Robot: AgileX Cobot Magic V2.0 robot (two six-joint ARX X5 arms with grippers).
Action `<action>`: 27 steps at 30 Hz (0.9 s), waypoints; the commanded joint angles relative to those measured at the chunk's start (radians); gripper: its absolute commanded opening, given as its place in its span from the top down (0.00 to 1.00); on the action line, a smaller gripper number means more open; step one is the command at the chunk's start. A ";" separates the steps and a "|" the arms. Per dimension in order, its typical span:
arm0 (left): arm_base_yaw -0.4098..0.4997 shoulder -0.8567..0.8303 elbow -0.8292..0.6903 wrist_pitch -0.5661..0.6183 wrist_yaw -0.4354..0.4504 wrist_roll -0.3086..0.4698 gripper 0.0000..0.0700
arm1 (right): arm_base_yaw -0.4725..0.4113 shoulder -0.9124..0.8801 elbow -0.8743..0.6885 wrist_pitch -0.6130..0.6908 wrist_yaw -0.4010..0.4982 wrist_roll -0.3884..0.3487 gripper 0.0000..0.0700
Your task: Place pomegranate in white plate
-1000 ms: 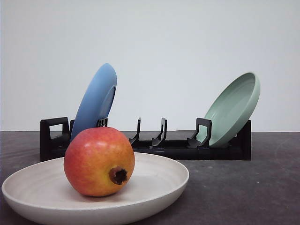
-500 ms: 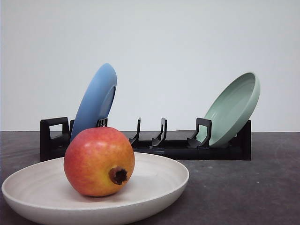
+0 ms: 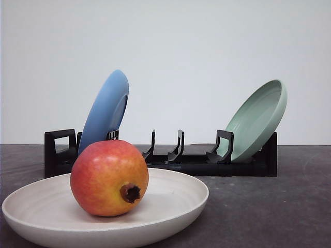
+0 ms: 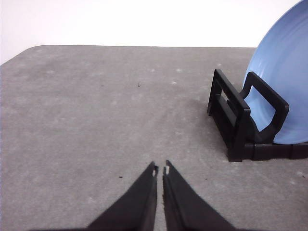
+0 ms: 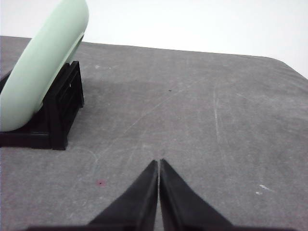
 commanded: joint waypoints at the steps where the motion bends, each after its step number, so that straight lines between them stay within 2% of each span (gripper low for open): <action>1: 0.000 -0.002 -0.012 0.001 0.001 0.008 1.00 | -0.002 -0.002 -0.004 0.008 0.001 0.011 1.00; 27: 0.000 -0.002 -0.012 0.001 0.001 0.008 1.00 | -0.002 -0.002 -0.004 0.008 0.000 0.011 1.00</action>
